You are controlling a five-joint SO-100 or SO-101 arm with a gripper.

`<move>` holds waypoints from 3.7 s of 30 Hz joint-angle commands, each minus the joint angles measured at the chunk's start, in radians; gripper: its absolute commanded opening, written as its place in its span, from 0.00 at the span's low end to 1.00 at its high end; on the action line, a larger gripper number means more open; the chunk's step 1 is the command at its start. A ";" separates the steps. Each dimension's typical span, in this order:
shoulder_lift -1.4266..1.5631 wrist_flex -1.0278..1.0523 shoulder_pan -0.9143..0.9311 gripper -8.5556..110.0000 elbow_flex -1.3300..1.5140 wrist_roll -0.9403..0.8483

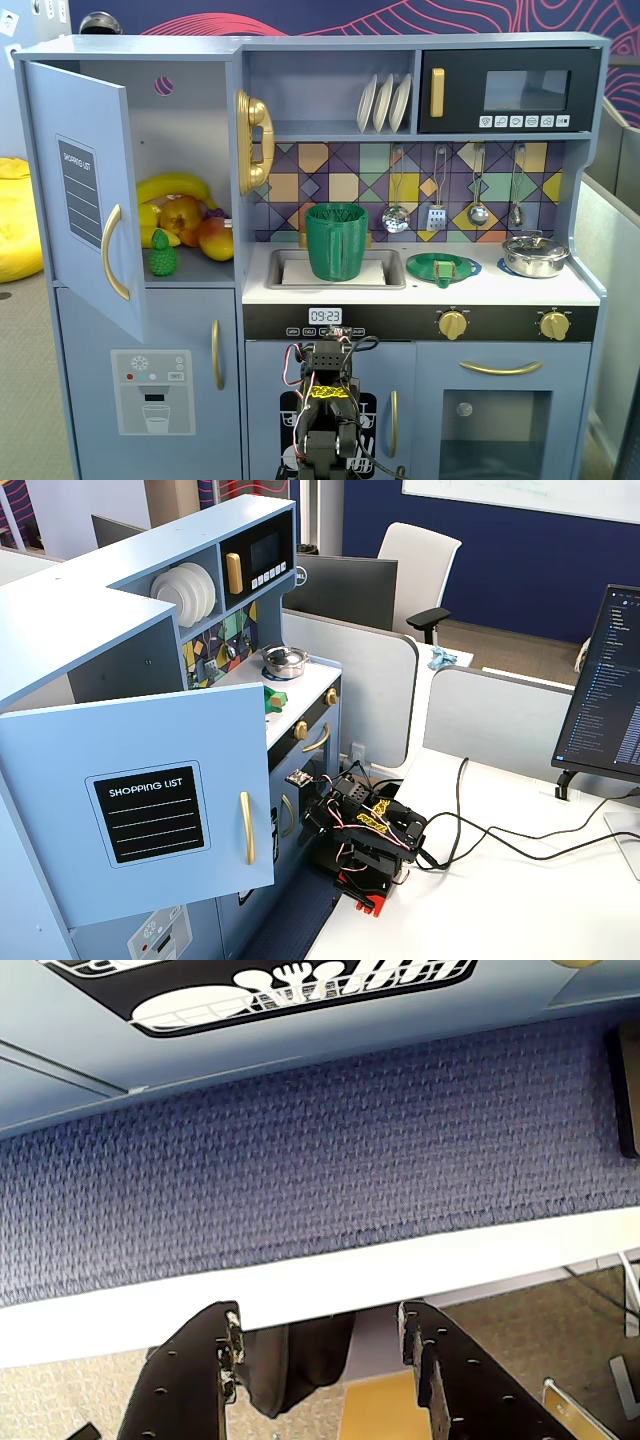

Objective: Pick up the green pineapple from the left cabinet and place it in the green recipient

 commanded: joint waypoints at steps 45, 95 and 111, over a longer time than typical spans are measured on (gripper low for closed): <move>-0.678 -0.943 -0.629 0.23 -0.732 -0.265; -1.419 -1.445 -0.815 0.38 -1.302 -0.161; -1.568 -1.488 -0.785 0.38 -1.410 -0.193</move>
